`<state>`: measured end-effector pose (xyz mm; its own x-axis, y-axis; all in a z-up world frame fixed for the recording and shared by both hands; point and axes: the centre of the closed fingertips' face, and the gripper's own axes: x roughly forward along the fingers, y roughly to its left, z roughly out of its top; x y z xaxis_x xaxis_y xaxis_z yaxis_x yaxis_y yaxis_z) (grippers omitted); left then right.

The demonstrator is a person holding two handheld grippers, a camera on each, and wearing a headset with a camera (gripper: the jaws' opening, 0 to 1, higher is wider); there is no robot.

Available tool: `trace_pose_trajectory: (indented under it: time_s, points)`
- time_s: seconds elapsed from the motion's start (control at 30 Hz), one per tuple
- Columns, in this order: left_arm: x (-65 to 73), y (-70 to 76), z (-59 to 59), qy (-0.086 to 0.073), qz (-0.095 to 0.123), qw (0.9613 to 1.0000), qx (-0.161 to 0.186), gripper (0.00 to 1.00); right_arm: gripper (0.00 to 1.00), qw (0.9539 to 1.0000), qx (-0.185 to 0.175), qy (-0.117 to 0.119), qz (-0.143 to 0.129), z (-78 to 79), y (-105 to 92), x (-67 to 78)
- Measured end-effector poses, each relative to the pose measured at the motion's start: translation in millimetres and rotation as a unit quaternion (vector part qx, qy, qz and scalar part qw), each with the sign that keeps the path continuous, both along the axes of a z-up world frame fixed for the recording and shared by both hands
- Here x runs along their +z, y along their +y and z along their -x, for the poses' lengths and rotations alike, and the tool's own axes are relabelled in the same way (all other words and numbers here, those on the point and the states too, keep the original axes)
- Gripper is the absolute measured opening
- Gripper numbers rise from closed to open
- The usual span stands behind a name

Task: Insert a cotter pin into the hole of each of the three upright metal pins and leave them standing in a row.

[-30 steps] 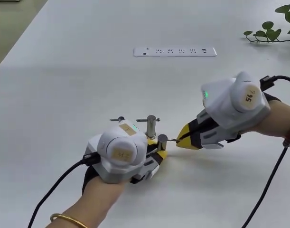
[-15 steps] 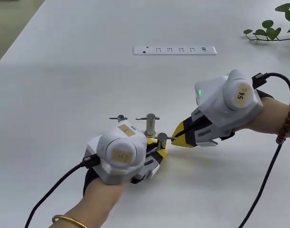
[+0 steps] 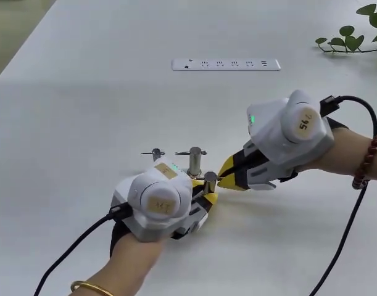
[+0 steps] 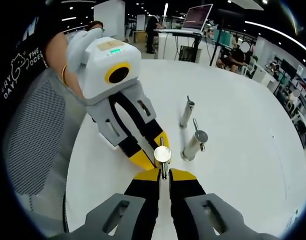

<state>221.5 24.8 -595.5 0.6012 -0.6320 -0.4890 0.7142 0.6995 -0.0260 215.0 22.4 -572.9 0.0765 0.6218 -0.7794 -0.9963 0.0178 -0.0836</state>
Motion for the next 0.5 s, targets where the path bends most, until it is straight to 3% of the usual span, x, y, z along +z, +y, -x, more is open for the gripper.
trace_pose_trajectory:
  time_s: [0.13,0.5]
  points:
    - [0.0,0.1,0.0,0.001,0.001,1.0000,0.001,0.12,0.08,0.9999,-0.013,0.009,0.002,1.2,-3.6,1.3]
    - [-1.0,0.4,-0.3,0.006,0.009,0.9999,0.007,0.12,0.00,0.9996,-0.029,0.006,-0.003,2.1,-8.2,8.2]
